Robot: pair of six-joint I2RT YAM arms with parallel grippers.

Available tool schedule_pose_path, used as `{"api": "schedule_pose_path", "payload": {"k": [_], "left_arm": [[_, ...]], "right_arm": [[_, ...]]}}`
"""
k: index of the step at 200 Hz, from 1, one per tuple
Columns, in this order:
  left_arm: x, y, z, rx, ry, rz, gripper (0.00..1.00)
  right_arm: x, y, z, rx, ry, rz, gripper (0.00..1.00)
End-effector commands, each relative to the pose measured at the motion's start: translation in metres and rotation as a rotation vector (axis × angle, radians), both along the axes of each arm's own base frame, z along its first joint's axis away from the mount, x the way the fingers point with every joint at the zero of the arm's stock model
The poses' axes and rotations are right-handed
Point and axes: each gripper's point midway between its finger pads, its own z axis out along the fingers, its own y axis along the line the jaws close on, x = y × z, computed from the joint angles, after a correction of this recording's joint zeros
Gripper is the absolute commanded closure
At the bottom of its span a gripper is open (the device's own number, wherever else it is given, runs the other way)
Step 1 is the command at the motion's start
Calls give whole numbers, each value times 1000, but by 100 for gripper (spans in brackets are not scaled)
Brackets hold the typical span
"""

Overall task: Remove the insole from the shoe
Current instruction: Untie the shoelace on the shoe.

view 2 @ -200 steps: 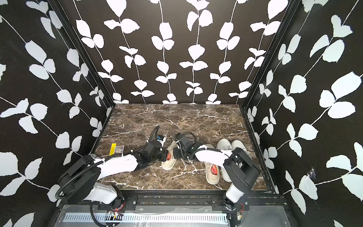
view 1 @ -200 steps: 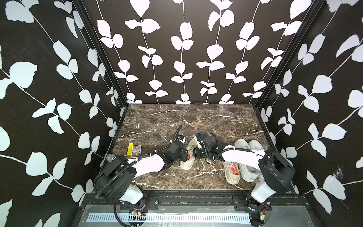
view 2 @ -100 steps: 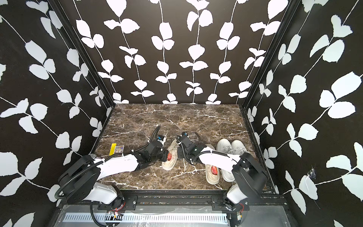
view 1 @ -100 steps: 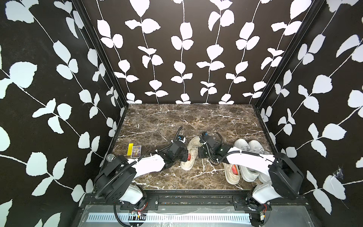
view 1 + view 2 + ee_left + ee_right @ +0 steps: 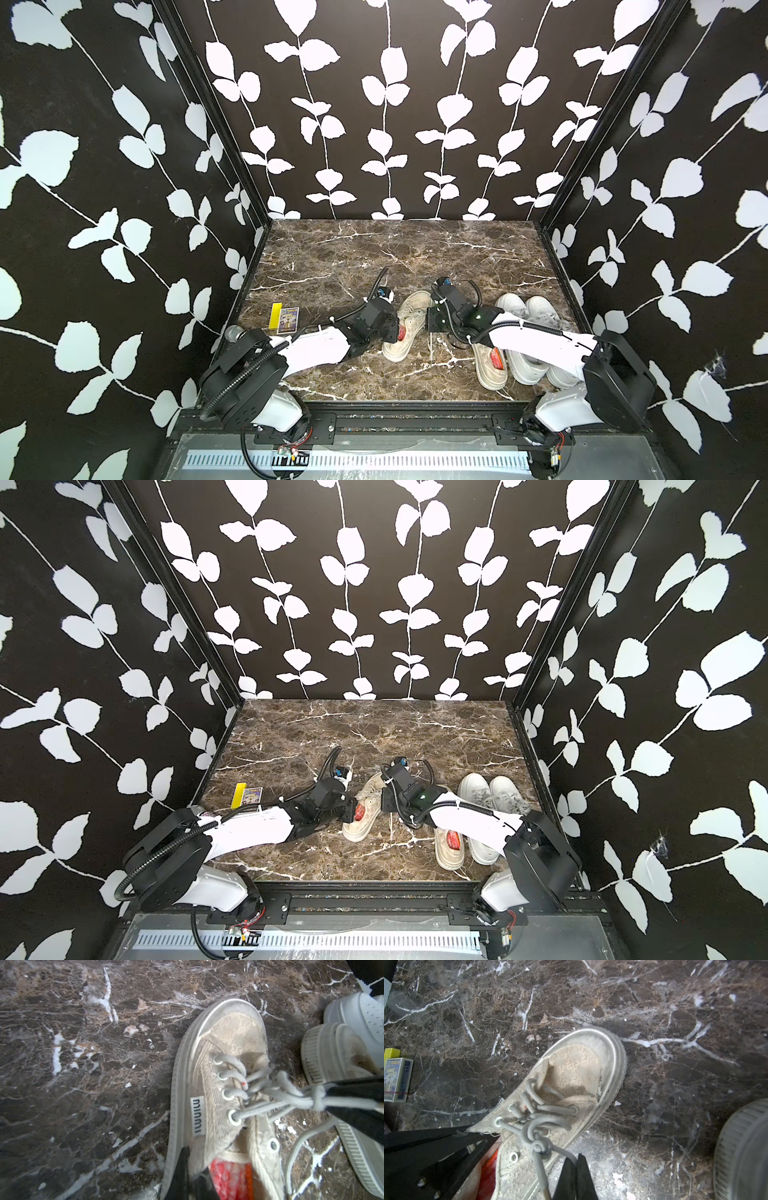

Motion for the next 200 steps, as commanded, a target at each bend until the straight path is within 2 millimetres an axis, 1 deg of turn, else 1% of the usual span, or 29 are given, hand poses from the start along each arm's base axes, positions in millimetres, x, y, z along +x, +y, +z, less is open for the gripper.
{"api": "schedule_pose_path", "payload": {"k": [1,13,22,40,60,72,84,110,126,137,156,173,200], "left_arm": [[8,13,2,34,-6,53,100],[7,8,4,26,-5,31,100],[7,5,6,18,-5,19,100],[7,3,7,10,-7,10,100],[8,2,7,10,-8,8,100],[8,2,7,9,-9,4,100],[8,1,7,6,-8,2,100],[7,0,7,4,-9,-2,100],[7,0,6,4,-9,-4,100],[7,1,6,4,-9,-3,100],[6,0,7,2,-9,-10,100],[6,-1,7,2,-9,-13,100],[6,-1,6,1,-9,-12,100]], "right_arm": [[-3,-10,-18,-29,48,-3,100],[-6,-2,-19,3,67,25,99],[-7,0,-19,16,67,35,92],[-9,-3,-13,23,49,39,77],[-12,-9,-1,2,14,46,69],[-16,-10,5,3,1,59,67],[-19,-6,12,24,-10,81,66],[-25,14,26,78,-33,136,63],[-25,24,33,94,-44,156,61],[-23,28,33,87,-46,157,61],[-17,28,28,43,-37,142,60],[-16,32,26,36,-33,147,59],[-16,33,33,40,-53,144,57]]}}
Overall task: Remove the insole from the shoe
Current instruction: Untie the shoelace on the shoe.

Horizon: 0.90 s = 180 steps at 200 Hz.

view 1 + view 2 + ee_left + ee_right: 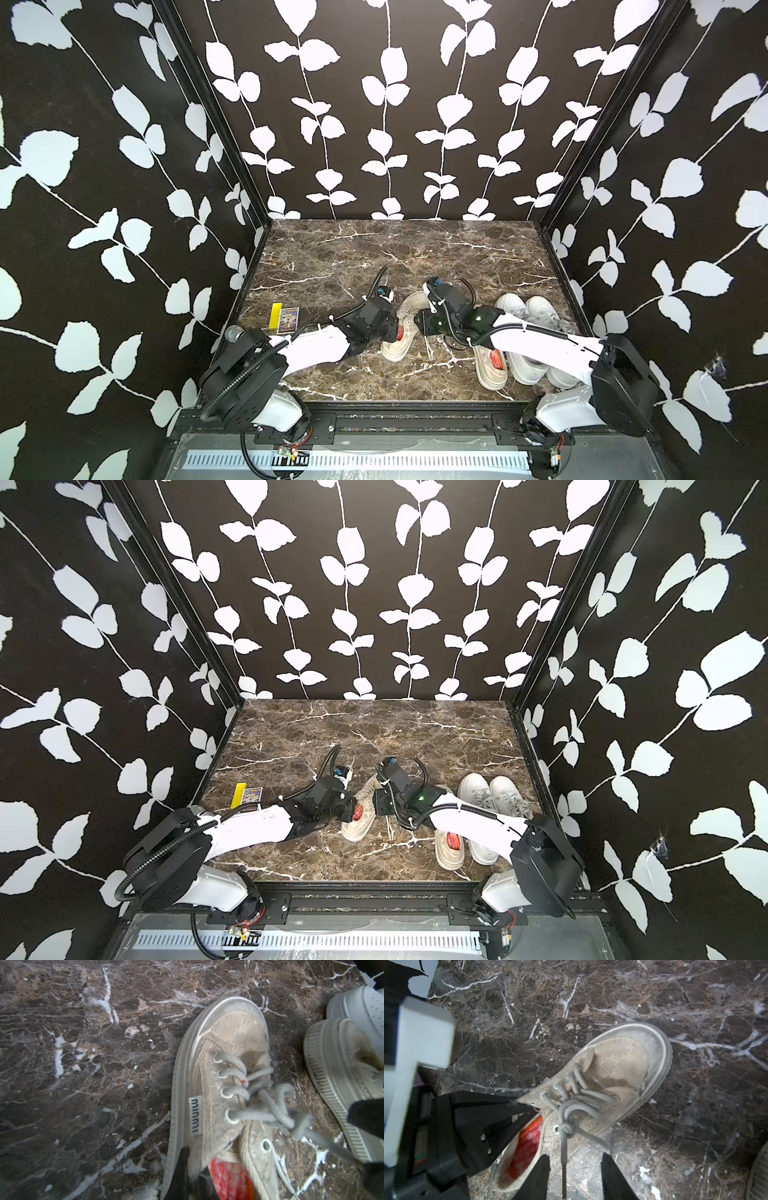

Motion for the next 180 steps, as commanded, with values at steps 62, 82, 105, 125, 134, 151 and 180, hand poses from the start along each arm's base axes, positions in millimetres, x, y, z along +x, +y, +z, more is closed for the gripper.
{"api": "schedule_pose_path", "payload": {"k": [62,82,105,125,134,151,180], "left_arm": [[6,-2,8,-9,-16,8,100],[6,0,7,-6,-15,12,100],[7,4,5,13,-10,31,100],[8,12,3,40,-11,63,100],[9,15,2,51,-14,80,100],[10,23,1,80,-19,114,100],[12,35,0,113,-22,167,100]], "right_arm": [[-2,11,-3,-32,-4,22,68],[-4,14,-3,-32,1,32,82],[-2,7,-4,-77,-1,14,97],[0,-7,0,-119,-27,-23,100],[2,-17,2,-145,-46,-58,100],[3,-37,9,-186,-84,-109,100],[4,-71,21,-258,-132,-204,100]]}}
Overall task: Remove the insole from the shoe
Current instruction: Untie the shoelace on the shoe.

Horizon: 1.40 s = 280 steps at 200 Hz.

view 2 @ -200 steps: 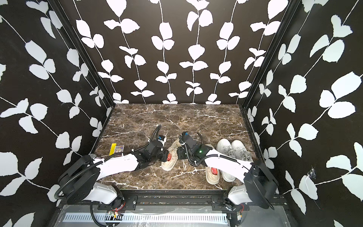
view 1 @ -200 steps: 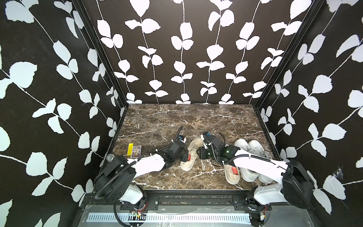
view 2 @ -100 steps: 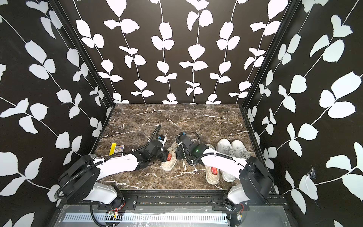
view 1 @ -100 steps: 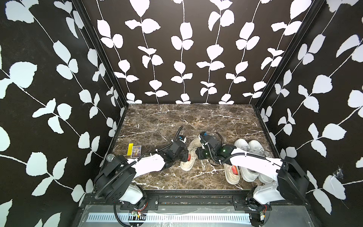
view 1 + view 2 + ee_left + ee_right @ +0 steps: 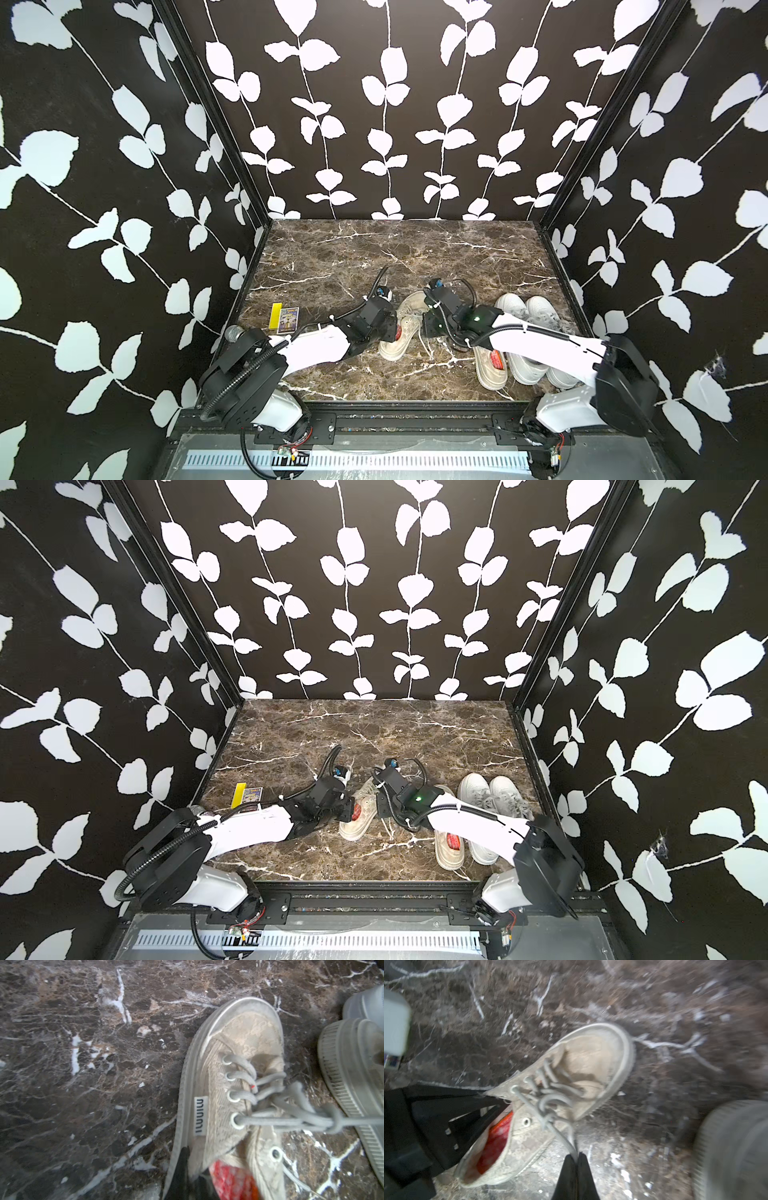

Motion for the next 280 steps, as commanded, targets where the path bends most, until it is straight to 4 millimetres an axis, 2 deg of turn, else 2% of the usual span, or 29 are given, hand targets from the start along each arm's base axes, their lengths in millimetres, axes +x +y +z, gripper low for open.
{"api": "schedule_pose_path", "payload": {"k": [1,40,93,119,151,171,188,218,223,236,245,254,266,280], "left_arm": [[8,24,2,64,-11,116,100],[8,28,1,65,-8,135,100],[6,28,0,62,-5,128,100],[6,29,-2,64,-3,130,100],[5,28,-2,60,-1,128,100],[5,26,-3,54,4,121,100],[5,20,-2,33,5,96,100],[2,1,5,-26,2,10,100],[2,-1,7,-37,0,-4,100],[0,-7,9,-55,-1,-32,100],[-1,-9,10,-60,-1,-43,100],[-1,-10,10,-61,-2,-51,100],[-2,-10,9,-61,0,-54,100],[-1,-12,9,-65,-1,-61,100]], "right_arm": [[3,-41,12,-97,-69,-122,100],[2,-73,18,-80,-93,-228,100],[2,-107,37,-82,-145,-312,100],[-2,-132,47,-97,-178,-390,100],[-4,-142,53,-42,-199,-417,100],[-3,-135,53,-22,-190,-391,100],[0,-119,49,8,-168,-335,100],[7,-103,33,-40,-96,-284,100],[8,-103,29,-63,-80,-285,93],[9,-103,23,-106,-49,-285,65],[10,-100,20,-111,-39,-278,52],[11,-87,19,-74,-36,-223,47],[9,-53,21,9,-17,-64,45],[6,-34,21,-4,-7,18,43]]}}
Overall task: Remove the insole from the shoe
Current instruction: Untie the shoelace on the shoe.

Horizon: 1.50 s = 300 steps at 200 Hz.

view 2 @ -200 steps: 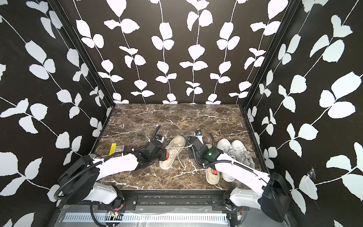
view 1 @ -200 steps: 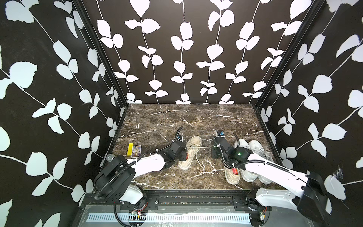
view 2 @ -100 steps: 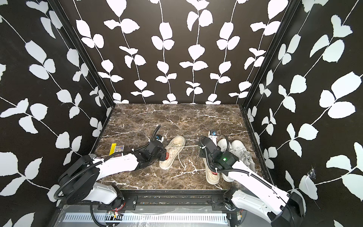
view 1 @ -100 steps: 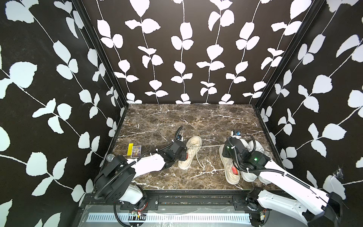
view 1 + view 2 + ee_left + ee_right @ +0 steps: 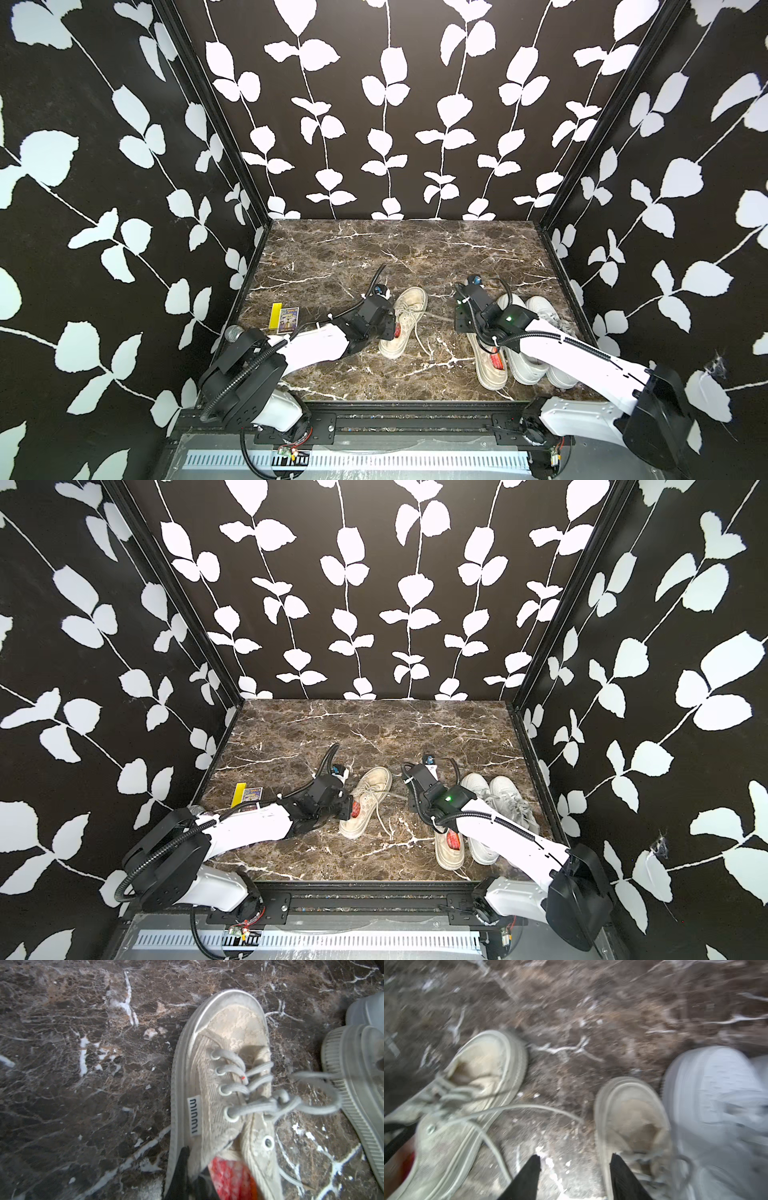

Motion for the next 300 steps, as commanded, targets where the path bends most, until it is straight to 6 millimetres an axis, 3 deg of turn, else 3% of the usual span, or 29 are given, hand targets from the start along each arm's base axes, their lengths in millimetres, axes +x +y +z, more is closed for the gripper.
{"api": "schedule_pose_path", "payload": {"k": [1,23,59,90,123,180,212,244,300], "left_arm": [[-1,-8,7,-41,-14,-35,100],[0,-10,8,-46,-14,-44,100],[-1,-10,7,-50,-13,-39,100],[-1,-10,6,-51,-9,-41,100],[0,-11,8,-52,-16,-44,100],[-3,-16,9,-68,-19,-77,100],[-3,-14,11,-68,-28,-72,100],[-1,-3,9,-32,-39,-28,100],[7,23,7,37,-60,100,100]], "right_arm": [[0,48,16,77,-6,193,43],[-2,74,6,63,26,278,45],[-1,115,-13,122,75,356,58],[10,120,-32,98,83,326,64],[21,121,-37,72,55,298,66],[27,136,-57,56,99,324,71],[31,134,-62,26,102,308,83],[30,115,-66,-46,105,257,100],[15,76,-64,-75,100,146,100]]}}
